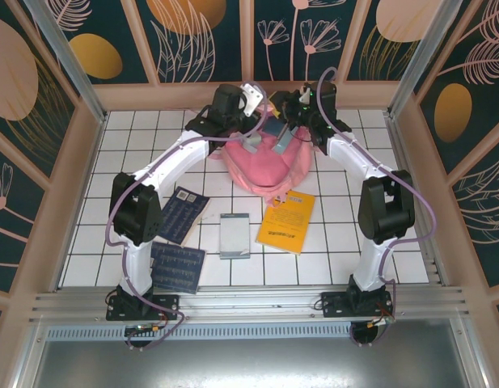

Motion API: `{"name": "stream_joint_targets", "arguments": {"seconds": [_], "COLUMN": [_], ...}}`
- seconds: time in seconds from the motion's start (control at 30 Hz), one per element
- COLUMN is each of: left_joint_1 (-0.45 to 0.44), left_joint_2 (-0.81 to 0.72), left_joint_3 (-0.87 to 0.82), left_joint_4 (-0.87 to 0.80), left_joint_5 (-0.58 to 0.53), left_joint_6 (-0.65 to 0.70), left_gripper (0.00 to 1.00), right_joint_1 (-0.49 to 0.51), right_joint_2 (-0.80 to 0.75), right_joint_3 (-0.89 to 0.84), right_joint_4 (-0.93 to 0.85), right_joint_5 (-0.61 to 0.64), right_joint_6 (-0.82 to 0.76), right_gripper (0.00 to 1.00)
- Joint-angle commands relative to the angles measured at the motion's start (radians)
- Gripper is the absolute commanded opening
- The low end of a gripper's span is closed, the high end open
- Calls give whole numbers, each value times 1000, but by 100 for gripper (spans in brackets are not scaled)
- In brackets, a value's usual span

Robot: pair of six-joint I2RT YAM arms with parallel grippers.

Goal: Pack the student bag

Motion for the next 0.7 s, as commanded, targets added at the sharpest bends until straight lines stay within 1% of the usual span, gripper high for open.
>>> {"name": "stream_joint_targets", "arguments": {"seconds": [0.0,0.03,0.1,0.17,0.23,0.27,0.33,0.37,0.43,0.5,0.53,0.6,0.67], "left_joint_1": [37,53,96,154,199,208,214,215,217,217,218,219,219], "left_joint_2": [-14,-22,-37,-28,5,13,-5,-18,-53,-84,-97,-113,-121], "left_joint_3": [61,65,69,114,204,226,213,197,160,121,102,85,86], "left_joint_4": [48,55,69,35,-33,-52,-37,-22,10,42,56,68,64], "left_joint_5": [34,17,5,49,117,122,112,106,81,52,44,37,33], "left_joint_6": [-142,-197,-339,-497,-591,-606,-620,-628,-649,-676,-689,-710,-730], "left_gripper": [0,0,0,0,0,0,0,0,0,0,0,0,0], "right_joint_1": [-6,-6,-2,3,11,18,41,56,105,147,165,193,226], "right_joint_2": [-48,-70,-120,-183,-260,-294,-371,-403,-472,-525,-544,-556,-544], "right_joint_3": [38,40,36,0,-66,-103,-182,-208,-267,-325,-353,-394,-422], "right_joint_4": [-69,-103,-168,-186,-196,-197,-222,-245,-320,-349,-359,-360,-377], "right_joint_5": [50,88,163,207,258,282,348,391,530,595,588,493,430], "right_joint_6": [-127,-170,-254,-317,-349,-360,-398,-423,-475,-515,-524,-545,-550], "right_gripper": [50,57,65,67,66,65,62,61,60,59,59,59,61]}}
